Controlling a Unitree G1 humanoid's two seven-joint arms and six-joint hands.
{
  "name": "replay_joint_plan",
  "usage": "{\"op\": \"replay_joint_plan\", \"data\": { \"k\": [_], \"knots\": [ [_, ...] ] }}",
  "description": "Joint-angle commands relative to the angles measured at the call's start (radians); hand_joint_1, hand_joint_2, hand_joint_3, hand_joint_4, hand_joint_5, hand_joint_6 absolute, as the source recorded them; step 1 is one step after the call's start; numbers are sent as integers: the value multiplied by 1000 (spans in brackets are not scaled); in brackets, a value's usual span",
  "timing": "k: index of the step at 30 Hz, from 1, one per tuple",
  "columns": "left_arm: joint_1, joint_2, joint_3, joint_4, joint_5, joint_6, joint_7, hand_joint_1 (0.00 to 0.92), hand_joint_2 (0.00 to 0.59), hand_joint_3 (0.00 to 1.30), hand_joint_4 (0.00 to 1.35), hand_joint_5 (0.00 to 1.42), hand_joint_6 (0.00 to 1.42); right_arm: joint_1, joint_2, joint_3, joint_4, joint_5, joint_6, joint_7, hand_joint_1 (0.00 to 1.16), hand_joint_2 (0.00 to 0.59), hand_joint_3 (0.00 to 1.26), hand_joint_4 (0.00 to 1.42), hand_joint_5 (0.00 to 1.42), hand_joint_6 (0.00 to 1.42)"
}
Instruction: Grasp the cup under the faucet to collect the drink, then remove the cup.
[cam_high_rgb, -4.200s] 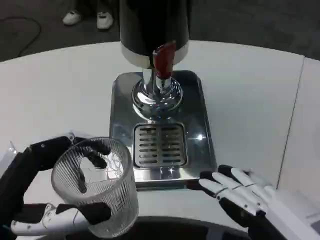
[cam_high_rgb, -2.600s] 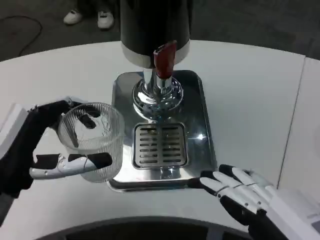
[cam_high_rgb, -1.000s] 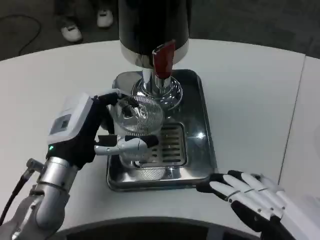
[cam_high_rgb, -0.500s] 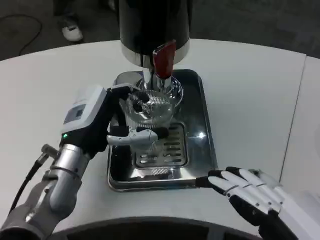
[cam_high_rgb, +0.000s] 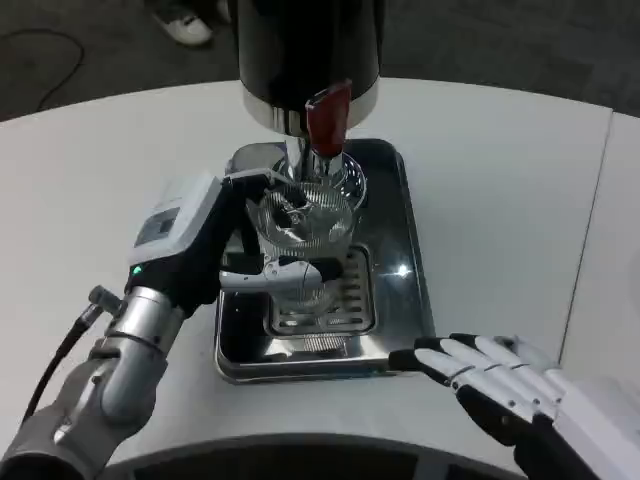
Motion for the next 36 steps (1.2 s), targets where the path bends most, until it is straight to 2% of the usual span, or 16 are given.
{"op": "replay_joint_plan", "data": {
  "k": [1, 12, 28, 32, 35, 36],
  "knots": [
    [21, 15, -22, -6, 12, 6, -16, 499, 38, 669, 792, 923, 712, 1, 1, 7, -14, -6, 4, -3, 522, 448, 174, 110, 72, 31],
    [-4, -12, -58, -9, 27, 55, 7, 489, 48, 669, 792, 922, 696, 8, -3, -18, -14, 10, -1, -9, 522, 448, 174, 115, 73, 32],
    [-4, -7, -75, -5, 18, 73, 9, 461, 52, 651, 761, 910, 673, 15, 0, -21, -14, 17, -5, -12, 522, 448, 174, 115, 73, 32],
    [1, -3, -68, -6, 10, 71, 13, 274, 82, 550, 675, 905, 613, 13, 1, -20, -14, 17, -4, -14, 522, 448, 174, 115, 73, 32],
    [8, -1, -55, -1, -12, 55, 6, 210, 94, 518, 637, 880, 611, 11, 1, -22, -14, 20, -4, -17, 522, 448, 178, 116, 76, 32],
    [11, 0, -50, 1, -20, 47, 5, 160, 90, 467, 595, 844, 602, 10, 2, -23, -14, 22, -5, -18, 522, 448, 179, 116, 77, 32]
  ]
}}
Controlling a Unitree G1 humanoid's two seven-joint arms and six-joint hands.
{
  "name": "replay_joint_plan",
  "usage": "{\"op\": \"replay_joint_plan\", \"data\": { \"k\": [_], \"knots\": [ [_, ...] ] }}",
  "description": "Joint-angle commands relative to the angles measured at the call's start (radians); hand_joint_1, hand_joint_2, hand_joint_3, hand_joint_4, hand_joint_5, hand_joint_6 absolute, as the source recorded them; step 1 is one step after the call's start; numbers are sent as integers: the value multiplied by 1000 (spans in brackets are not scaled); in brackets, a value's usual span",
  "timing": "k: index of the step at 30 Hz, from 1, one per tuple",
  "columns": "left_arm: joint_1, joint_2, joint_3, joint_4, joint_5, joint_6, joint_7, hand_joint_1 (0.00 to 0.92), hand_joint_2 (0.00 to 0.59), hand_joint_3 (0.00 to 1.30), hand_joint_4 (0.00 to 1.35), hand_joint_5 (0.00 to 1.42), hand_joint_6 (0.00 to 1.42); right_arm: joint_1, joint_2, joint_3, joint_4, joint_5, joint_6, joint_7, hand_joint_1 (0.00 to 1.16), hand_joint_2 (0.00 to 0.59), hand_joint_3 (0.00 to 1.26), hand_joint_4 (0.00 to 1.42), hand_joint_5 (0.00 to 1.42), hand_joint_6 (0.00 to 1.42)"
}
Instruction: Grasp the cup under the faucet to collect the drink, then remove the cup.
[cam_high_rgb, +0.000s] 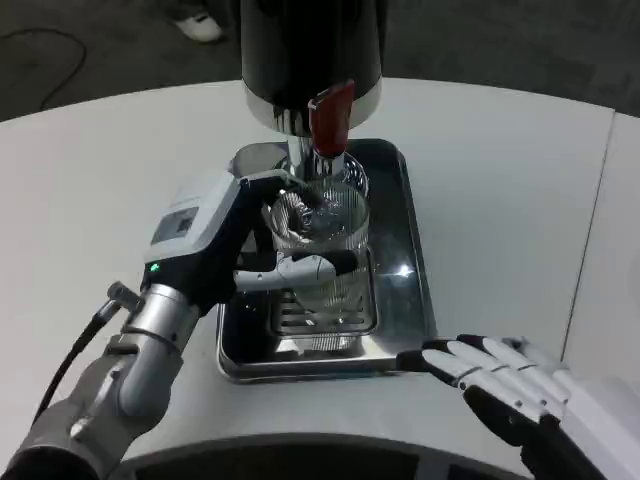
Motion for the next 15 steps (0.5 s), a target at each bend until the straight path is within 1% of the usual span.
{"op": "replay_joint_plan", "data": {
  "k": [1, 3, 4, 6, 10, 15],
  "knots": [
    [32, 12, 20, 16, -28, -22, -12, 105, 74, 374, 488, 762, 556, 5, 4, -4, -14, 17, -6, -18, 522, 448, 180, 116, 79, 32],
    [36, 15, 26, 16, -33, -31, -10, 49, 67, 316, 441, 719, 519, 3, 5, -4, -14, 20, -6, -20, 522, 448, 182, 116, 80, 33],
    [38, 17, 29, 15, -33, -36, -8, 38, 64, 277, 398, 677, 507, 3, 6, -2, -14, 20, -6, -20, 522, 448, 182, 116, 81, 33],
    [42, 21, 33, 12, -32, -45, -2, 30, 57, 257, 360, 640, 489, 1, 7, 2, -14, 19, -6, -21, 522, 448, 183, 116, 82, 33],
    [51, 31, 43, 5, -33, -58, 8, 29, 56, 243, 340, 614, 477, 0, 12, 10, -14, 16, -8, -25, 522, 448, 183, 122, 83, 33],
    [56, 30, 51, -5, -40, -72, 12, 29, 56, 242, 355, 611, 476, 4, 15, 15, -14, 14, -11, -29, 522, 448, 189, 125, 83, 33]
  ]
}}
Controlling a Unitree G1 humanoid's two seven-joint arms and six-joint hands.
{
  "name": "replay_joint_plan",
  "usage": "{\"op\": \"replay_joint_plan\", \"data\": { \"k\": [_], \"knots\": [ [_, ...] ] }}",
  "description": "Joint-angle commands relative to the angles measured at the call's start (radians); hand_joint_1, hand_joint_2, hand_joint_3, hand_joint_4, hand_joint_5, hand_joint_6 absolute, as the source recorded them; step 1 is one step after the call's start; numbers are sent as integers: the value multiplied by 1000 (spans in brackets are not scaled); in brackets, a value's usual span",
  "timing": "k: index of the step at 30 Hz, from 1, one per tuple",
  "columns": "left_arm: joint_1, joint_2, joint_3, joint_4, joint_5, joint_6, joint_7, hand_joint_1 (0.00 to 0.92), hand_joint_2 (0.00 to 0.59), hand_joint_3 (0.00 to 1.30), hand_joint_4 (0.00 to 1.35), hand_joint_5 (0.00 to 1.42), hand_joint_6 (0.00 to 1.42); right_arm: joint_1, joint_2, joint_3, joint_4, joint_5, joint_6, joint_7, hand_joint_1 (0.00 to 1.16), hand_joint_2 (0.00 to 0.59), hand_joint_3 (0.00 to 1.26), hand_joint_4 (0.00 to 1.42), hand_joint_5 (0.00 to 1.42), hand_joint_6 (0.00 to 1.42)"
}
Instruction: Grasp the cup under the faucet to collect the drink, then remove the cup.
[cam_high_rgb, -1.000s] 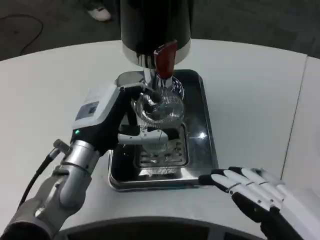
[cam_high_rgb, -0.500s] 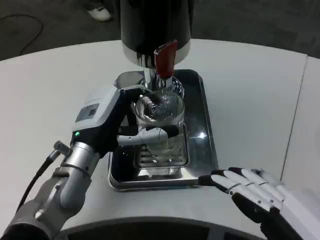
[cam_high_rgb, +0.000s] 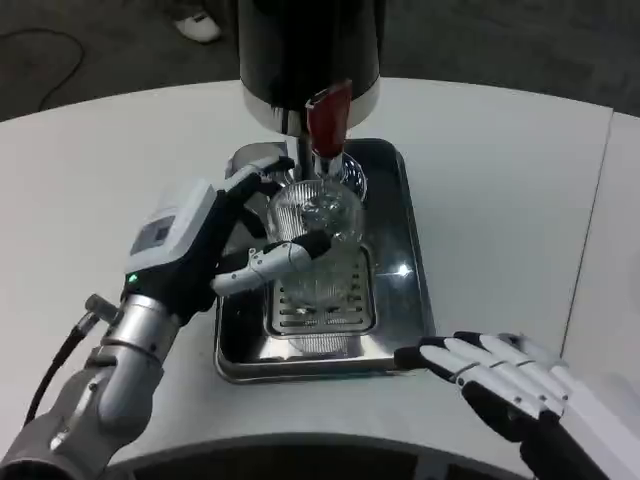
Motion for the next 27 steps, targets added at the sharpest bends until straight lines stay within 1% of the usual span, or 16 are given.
{"op": "replay_joint_plan", "data": {
  "k": [1, 6, 9, 14, 18, 21, 24, 27],
  "knots": [
    [22, 8, 15, -19, -8, -25, 19, 29, 56, 242, 357, 612, 476, 6, 7, 4, -14, 11, -12, -19, 523, 450, 190, 125, 84, 33],
    [33, 8, 26, -51, -15, -23, 17, 27, 52, 242, 355, 601, 467, 2, 8, 0, -14, 13, -15, -21, 530, 456, 196, 126, 94, 33],
    [49, 14, 46, -72, -31, -14, 0, 12, 25, 208, 294, 517, 419, 0, 9, -1, -14, 14, -15, -21, 531, 456, 196, 126, 96, 33],
    [124, 36, 98, -146, -85, 0, -47, 0, 17, 169, 250, 414, 331, -3, 10, 0, -14, 13, -7, -22, 533, 460, 196, 126, 97, 33],
    [199, 41, 143, -233, -126, 33, -76, 0, 26, 169, 246, 409, 314, -9, 10, 7, -14, 7, 0, -20, 534, 461, 196, 126, 97, 33],
    [251, 37, 182, -304, -162, 63, -95, 0, 35, 208, 294, 442, 333, -14, 11, 16, -14, 1, 6, -18, 535, 461, 196, 126, 97, 33],
    [320, 32, 228, -418, -216, 69, -126, 0, 42, 225, 313, 464, 364, -15, 11, 26, -14, -5, 11, -19, 536, 462, 196, 127, 97, 33],
    [362, 22, 260, -519, -278, 70, -173, 0, 49, 239, 332, 478, 362, -11, 12, 30, -14, -8, 10, -21, 536, 462, 196, 128, 97, 33]
  ]
}}
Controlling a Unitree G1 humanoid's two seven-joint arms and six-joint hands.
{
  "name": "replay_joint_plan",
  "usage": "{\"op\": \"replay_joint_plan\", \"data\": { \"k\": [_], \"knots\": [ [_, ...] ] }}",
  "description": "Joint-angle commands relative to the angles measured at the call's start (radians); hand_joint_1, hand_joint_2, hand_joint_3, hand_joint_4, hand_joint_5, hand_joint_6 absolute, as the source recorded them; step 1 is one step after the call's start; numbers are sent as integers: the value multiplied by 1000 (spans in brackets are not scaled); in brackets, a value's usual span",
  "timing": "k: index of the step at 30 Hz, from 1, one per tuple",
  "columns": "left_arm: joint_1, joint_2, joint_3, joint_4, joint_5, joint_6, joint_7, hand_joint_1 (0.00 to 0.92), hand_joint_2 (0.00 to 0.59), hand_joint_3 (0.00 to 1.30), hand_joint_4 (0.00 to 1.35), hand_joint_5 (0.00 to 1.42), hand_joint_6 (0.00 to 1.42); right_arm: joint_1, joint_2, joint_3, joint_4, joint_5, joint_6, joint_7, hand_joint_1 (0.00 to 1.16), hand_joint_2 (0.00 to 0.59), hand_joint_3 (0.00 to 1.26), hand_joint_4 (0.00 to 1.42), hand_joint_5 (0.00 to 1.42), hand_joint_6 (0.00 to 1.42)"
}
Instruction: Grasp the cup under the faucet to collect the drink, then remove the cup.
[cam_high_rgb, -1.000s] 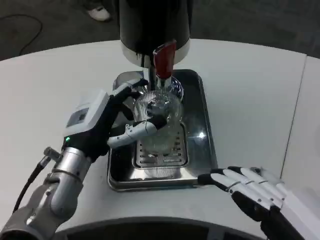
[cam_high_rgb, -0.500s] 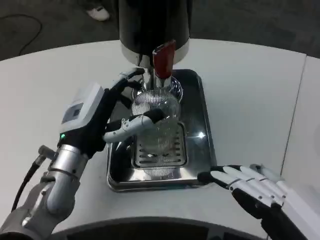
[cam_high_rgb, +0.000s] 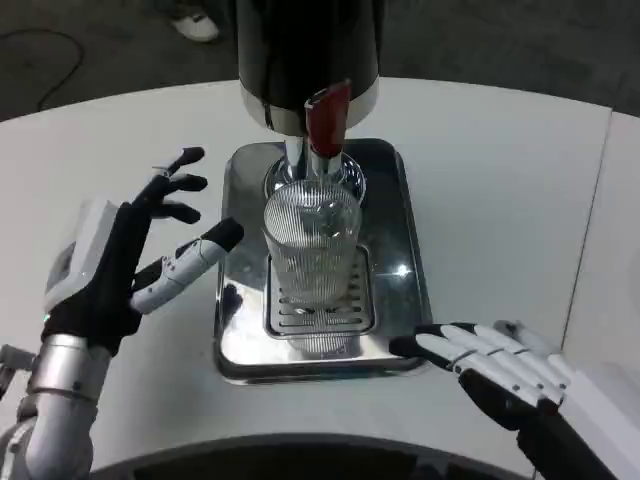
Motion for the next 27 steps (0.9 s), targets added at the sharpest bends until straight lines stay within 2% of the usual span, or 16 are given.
{"op": "replay_joint_plan", "data": {
  "k": [1, 7, 14, 21, 27],
  "knots": [
    [66, -10, 50, -146, -90, 6, -70, 0, 49, 242, 332, 479, 360, 10, 1, 8, -14, -5, 0, -12, 536, 462, 196, 128, 97, 33],
    [106, -37, 104, -402, -304, 76, -226, 0, 82, 305, 354, 411, 310, 24, -1, 14, -14, -6, 2, -18, 537, 462, 196, 134, 97, 33],
    [79, -40, 124, -604, -507, 264, -407, 0, 89, 246, 249, 361, 302, 37, -2, 17, -14, -5, 0, -32, 537, 462, 196, 138, 97, 33],
    [46, -63, 129, -673, -564, 377, -473, 0, 86, 183, 183, 299, 267, 53, -9, 4, -14, 9, -5, -48, 538, 462, 196, 138, 97, 42],
    [10, -92, 134, -663, -565, 427, -499, 0, 87, 179, 159, 283, 254, 56, -13, 7, -14, 10, -2, -56, 538, 462, 196, 139, 99, 45]
  ]
}}
